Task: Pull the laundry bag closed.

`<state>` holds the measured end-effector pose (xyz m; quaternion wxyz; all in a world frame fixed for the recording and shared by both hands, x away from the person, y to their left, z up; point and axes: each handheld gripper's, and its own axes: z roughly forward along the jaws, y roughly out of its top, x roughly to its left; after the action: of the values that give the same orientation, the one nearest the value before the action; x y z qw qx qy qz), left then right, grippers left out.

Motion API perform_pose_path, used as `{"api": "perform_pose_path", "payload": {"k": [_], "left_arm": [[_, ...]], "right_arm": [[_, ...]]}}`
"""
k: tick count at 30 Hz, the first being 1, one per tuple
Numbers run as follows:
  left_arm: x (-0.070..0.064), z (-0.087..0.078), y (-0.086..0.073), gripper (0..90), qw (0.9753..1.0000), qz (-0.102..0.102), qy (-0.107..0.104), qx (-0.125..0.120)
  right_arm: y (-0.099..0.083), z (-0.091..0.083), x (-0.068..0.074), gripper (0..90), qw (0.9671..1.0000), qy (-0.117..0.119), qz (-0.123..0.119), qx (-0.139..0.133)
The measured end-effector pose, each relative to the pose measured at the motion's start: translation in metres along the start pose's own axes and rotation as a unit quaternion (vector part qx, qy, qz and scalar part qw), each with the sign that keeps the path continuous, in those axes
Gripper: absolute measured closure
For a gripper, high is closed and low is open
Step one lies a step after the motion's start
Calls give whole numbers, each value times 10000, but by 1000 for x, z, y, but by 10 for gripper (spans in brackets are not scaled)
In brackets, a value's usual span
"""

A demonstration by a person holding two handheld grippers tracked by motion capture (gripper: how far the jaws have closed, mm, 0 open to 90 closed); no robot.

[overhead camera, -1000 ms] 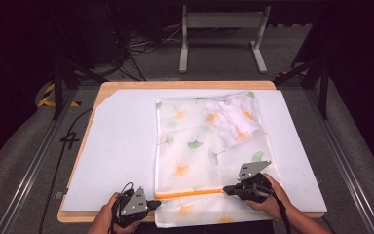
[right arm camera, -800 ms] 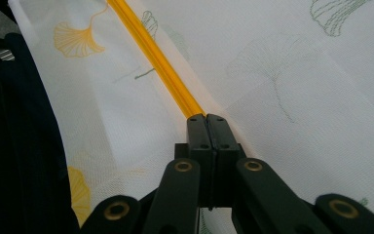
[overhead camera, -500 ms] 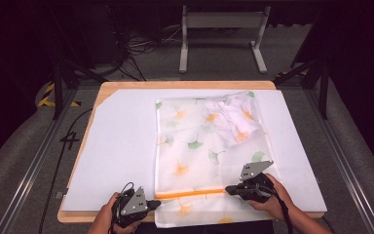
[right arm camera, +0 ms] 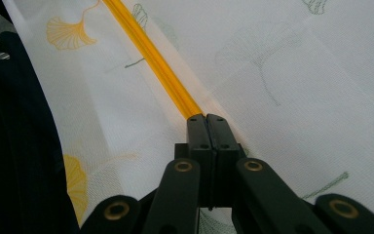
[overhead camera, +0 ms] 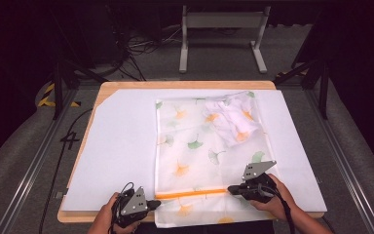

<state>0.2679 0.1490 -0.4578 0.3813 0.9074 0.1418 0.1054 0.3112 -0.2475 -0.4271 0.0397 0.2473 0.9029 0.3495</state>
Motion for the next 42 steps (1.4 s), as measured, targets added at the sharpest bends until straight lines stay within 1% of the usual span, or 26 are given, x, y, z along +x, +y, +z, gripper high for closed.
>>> {"api": "perform_pose_path", "payload": {"k": [7,9,21,25,37,38,42], "left_arm": [[0,0,0,900,10000,10,-6,2],[0,0,0,900,10000,0,-12,-4],[1,-1,-1,900,10000,-27,-26,-6],[1,-1,-1,900,10000,-29,-32,-3],[1,-2,-1,900,10000,-30,0,10],[1,-2,-1,900,10000,-28,2,6],[1,-2,-1,900,10000,-60,-5,-8]], "right_arm": [[0,-1,0,900,10000,-21,-26,12],[0,-1,-1,900,10000,-16,12,6],[-5,-8,-3,900,9999,-93,52,-4],[-7,-10,-5,900,9999,-81,111,-35],[-8,-11,-5,900,9999,-99,89,-37],[-9,-11,-6,900,9999,-145,69,-10],[-11,-12,-8,900,9998,-141,127,-29]]}}
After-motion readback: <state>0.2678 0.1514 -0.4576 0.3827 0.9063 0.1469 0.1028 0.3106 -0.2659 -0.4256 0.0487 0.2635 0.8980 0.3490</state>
